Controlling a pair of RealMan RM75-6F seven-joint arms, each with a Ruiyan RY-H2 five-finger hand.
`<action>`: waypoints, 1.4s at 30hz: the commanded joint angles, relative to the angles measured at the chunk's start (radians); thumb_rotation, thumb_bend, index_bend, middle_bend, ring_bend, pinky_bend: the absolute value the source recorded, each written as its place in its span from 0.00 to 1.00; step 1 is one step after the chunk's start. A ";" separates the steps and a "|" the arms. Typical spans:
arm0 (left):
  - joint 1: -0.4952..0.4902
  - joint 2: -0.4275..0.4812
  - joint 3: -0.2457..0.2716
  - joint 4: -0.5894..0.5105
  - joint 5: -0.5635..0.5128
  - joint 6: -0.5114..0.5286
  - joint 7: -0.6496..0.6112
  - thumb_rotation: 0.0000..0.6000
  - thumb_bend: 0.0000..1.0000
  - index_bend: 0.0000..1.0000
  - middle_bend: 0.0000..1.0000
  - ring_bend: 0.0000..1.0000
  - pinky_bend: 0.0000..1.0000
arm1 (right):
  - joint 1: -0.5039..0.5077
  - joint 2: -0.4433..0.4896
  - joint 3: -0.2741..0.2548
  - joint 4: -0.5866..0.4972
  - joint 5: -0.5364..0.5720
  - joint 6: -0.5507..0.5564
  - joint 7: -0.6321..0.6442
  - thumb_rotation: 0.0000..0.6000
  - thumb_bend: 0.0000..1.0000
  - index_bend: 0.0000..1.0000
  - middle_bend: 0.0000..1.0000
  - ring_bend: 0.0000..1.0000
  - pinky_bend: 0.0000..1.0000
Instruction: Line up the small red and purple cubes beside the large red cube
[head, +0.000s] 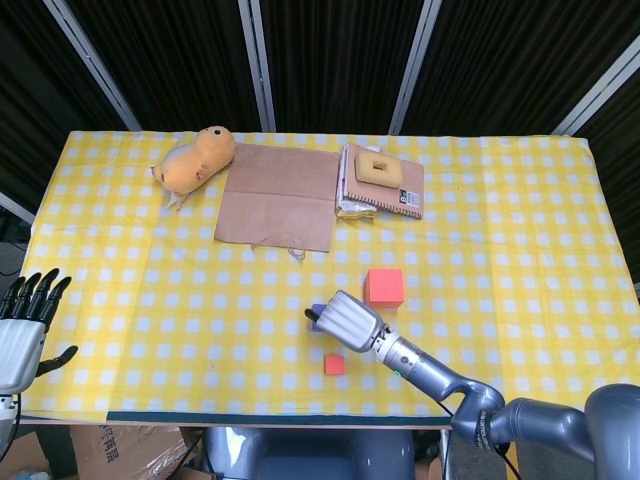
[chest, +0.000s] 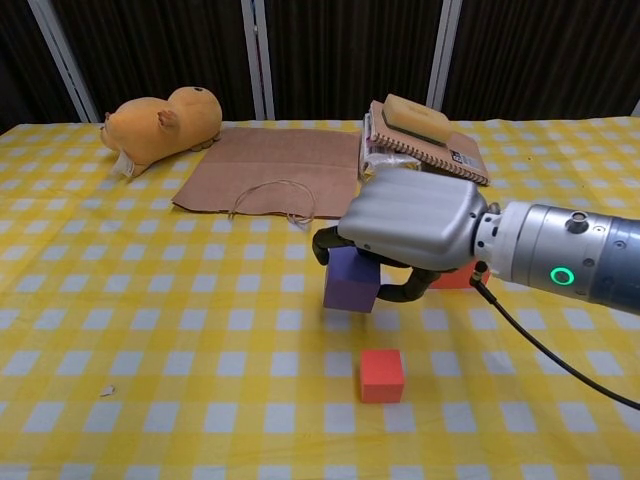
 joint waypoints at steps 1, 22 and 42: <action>0.000 0.000 0.000 0.000 0.000 0.000 0.000 1.00 0.02 0.00 0.00 0.00 0.00 | 0.019 -0.023 0.009 0.035 0.003 -0.002 -0.021 1.00 0.39 0.48 0.83 0.89 0.80; 0.000 0.000 0.000 0.000 0.000 0.000 0.000 1.00 0.02 0.00 0.00 0.00 0.00 | 0.045 -0.083 0.012 0.154 0.054 0.036 -0.114 1.00 0.39 0.43 0.83 0.89 0.80; 0.000 0.000 0.000 0.000 0.000 0.000 0.000 1.00 0.02 0.00 0.00 0.00 0.00 | 0.012 -0.086 0.014 0.093 0.146 0.070 -0.252 1.00 0.38 0.08 0.83 0.89 0.80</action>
